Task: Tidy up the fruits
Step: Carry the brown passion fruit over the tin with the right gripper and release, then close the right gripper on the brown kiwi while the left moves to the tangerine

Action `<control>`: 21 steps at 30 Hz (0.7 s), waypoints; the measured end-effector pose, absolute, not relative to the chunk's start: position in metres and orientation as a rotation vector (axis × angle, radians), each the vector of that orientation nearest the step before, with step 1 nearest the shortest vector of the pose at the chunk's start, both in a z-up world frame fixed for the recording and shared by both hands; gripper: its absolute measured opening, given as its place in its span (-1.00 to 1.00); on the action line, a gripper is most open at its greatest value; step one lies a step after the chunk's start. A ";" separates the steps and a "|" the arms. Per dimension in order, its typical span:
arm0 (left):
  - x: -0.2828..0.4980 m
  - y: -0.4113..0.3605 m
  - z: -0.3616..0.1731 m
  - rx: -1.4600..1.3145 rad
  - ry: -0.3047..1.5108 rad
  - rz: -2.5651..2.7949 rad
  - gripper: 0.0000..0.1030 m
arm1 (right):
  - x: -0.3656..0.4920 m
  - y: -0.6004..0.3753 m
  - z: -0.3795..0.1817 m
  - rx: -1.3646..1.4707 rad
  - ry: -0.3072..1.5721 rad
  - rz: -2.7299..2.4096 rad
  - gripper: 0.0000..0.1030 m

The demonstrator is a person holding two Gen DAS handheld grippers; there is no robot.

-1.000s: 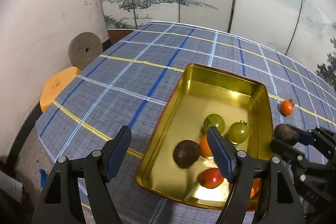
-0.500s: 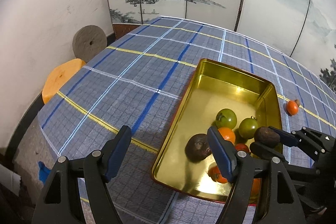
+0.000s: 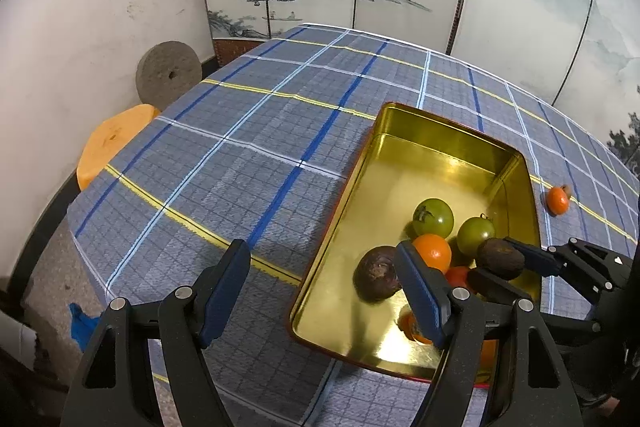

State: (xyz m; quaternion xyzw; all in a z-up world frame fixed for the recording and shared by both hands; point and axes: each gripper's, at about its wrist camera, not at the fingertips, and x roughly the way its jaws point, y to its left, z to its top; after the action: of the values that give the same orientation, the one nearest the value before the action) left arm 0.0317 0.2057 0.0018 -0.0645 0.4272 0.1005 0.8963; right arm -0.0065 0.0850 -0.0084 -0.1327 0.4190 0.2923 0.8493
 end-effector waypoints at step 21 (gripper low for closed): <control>0.031 0.200 0.001 -0.145 0.887 0.203 0.46 | -0.007 0.083 -0.006 -0.268 0.872 0.620 -0.26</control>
State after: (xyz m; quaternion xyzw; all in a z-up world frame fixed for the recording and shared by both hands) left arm 0.0309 0.2004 0.0006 -0.0697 0.4282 0.0978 0.8957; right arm -0.0069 0.0835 -0.0064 -0.1273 0.4142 0.2944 0.8518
